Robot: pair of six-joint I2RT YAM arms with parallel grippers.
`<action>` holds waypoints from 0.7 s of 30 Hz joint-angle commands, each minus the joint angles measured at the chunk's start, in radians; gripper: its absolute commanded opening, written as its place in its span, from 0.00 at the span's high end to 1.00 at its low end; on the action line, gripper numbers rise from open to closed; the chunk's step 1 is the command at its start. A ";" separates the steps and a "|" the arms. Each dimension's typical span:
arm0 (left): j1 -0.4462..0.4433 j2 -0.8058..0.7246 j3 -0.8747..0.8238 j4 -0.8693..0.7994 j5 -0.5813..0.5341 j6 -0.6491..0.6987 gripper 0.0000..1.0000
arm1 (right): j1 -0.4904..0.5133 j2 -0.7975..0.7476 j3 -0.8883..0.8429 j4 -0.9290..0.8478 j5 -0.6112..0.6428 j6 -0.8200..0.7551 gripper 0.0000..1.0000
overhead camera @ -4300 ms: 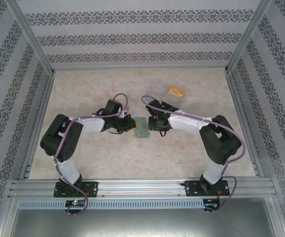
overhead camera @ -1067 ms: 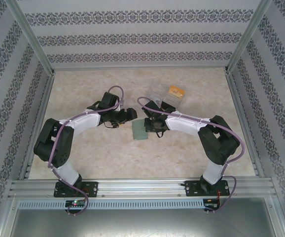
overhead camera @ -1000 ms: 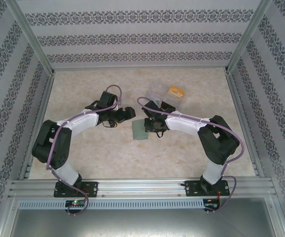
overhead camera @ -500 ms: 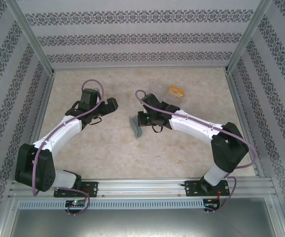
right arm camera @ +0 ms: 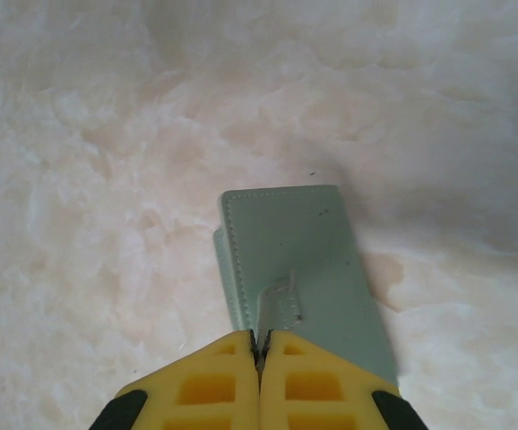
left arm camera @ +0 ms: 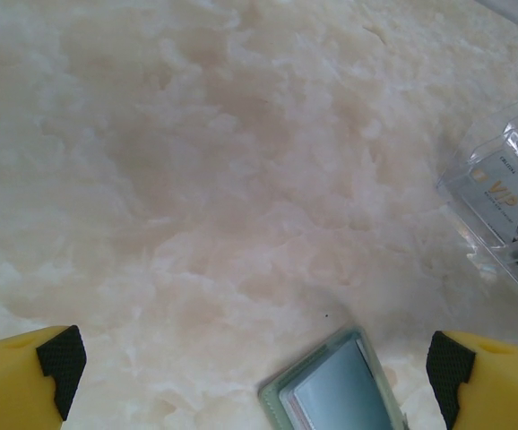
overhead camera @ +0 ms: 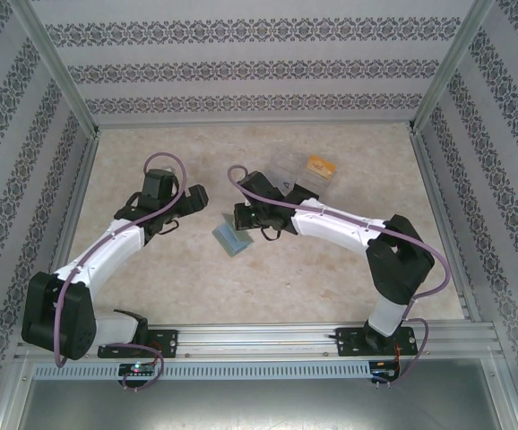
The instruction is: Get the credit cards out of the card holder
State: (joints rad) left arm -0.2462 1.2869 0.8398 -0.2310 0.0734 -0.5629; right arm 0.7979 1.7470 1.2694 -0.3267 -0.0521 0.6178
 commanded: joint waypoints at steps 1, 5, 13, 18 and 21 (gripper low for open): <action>0.015 -0.043 -0.035 0.045 0.030 0.039 0.01 | -0.066 -0.048 -0.038 -0.064 0.058 0.003 0.95; 0.014 -0.028 -0.037 0.057 0.149 0.082 0.00 | -0.131 -0.087 -0.120 -0.081 0.028 -0.014 0.95; 0.000 0.138 0.024 0.141 0.461 -0.009 0.15 | -0.185 -0.105 -0.274 -0.024 -0.010 -0.050 0.95; -0.096 0.304 0.156 0.145 0.532 -0.022 0.33 | -0.201 -0.086 -0.305 0.028 0.002 -0.053 0.94; -0.157 0.378 0.229 0.100 0.498 -0.011 0.43 | -0.221 -0.070 -0.296 0.060 -0.002 -0.066 0.94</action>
State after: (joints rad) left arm -0.3576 1.6314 1.0054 -0.1326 0.5362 -0.5766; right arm 0.5987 1.6573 0.9730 -0.3229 -0.0505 0.5808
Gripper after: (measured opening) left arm 0.583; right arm 0.063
